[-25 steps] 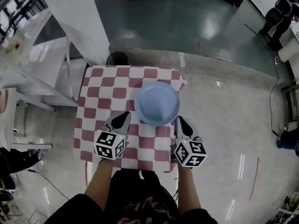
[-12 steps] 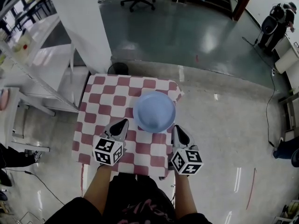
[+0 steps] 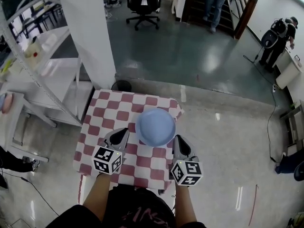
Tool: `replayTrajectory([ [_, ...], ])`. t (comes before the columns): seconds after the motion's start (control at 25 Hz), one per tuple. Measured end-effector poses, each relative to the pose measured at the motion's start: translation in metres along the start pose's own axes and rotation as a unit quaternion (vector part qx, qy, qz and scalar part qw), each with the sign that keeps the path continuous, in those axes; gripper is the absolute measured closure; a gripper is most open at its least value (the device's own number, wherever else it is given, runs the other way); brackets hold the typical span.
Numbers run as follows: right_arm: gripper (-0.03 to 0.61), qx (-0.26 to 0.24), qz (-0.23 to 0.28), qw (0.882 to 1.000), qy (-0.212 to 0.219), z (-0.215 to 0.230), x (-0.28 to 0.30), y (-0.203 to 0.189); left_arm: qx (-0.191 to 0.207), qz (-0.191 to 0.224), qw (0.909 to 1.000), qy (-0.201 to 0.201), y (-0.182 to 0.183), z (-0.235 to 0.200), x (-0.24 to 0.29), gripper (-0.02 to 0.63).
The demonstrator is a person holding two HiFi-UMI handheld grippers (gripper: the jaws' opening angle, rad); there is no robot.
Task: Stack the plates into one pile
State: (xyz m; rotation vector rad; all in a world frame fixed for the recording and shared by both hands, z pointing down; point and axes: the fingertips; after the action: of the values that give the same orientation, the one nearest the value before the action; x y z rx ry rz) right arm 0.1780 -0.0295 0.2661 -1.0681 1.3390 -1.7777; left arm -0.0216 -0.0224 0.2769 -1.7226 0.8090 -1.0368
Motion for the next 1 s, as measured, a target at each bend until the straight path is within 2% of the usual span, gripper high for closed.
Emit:
replayTrajectory([
  [0.24, 0.569, -0.016, 0.01, 1.0, -0.003, -0.001, -0.007, 0.015, 0.002, 0.028, 0.9996, -0.002, 0.018, 0.004, -0.012, 0.617],
  [0.44, 0.568, -0.004, 0.027, 1.0, 0.007, -0.003, -0.016, 0.022, 0.004, 0.039, 0.9992, 0.003, 0.025, 0.007, -0.021, 0.617],
  [1.0, 0.568, -0.024, 0.058, 0.998, 0.019, -0.01, -0.029, 0.043, 0.016, 0.067, 0.9976, 0.006, 0.041, 0.014, -0.037, 0.617],
])
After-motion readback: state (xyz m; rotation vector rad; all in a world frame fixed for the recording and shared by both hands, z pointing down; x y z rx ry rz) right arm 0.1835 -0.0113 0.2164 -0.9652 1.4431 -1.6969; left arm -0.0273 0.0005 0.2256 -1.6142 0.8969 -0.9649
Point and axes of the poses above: the fingertips, and each gripper's own axes: x forward along the fingers, z to its right, y out of its top, and after that the axes turned 5 degrees about -x, right-handed
